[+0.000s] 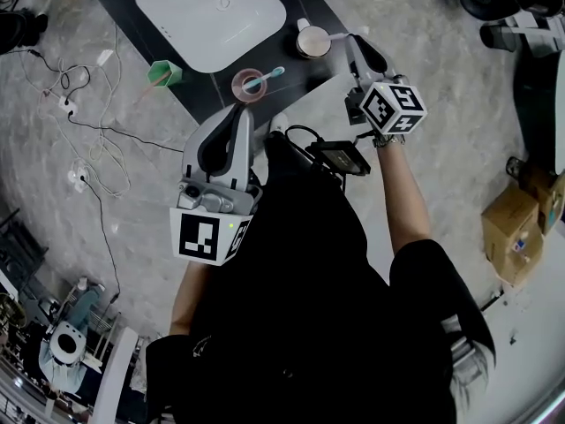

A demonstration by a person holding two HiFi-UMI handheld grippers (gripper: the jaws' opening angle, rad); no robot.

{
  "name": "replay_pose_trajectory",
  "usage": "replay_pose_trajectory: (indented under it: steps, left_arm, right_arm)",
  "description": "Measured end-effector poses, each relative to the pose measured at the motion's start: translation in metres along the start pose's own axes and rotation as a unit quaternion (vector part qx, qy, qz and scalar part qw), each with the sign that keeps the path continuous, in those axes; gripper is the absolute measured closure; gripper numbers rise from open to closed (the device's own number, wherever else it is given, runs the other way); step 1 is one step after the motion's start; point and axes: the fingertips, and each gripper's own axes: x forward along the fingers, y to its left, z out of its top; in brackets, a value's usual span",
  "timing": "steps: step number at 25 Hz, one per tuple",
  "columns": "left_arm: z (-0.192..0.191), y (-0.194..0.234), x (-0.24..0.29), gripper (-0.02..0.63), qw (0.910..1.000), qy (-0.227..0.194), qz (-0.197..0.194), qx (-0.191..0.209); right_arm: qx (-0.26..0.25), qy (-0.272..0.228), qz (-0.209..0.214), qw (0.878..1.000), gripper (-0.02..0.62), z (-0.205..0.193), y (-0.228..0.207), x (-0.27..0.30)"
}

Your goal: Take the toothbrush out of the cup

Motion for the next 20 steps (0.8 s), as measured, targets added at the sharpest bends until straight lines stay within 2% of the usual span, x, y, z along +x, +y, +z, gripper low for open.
replay_pose_trajectory:
  steps: [7,11,16,20]
  left_arm:
    - [0.005,0.006,-0.014,0.598,0.9993,-0.001,-0.037,-0.007]
    - [0.005,0.013,-0.024,0.598,0.9983,0.002,-0.057,-0.012]
    - [0.007,0.021,-0.032,0.598,0.9968,0.007,-0.078,-0.015]
    - [0.006,0.026,-0.040,0.598,0.9956,0.017,-0.091,-0.013]
  right_arm:
    - [0.005,-0.043,-0.013,0.999,0.572,0.026,0.023,-0.029]
    - [0.017,-0.053,-0.006,0.998,0.572,0.026,0.040,-0.045]
    - [0.055,-0.054,-0.005,0.997,0.572,0.009,0.050,-0.059]
    - [0.114,-0.057,-0.017,0.992,0.572,-0.014,0.046,-0.064]
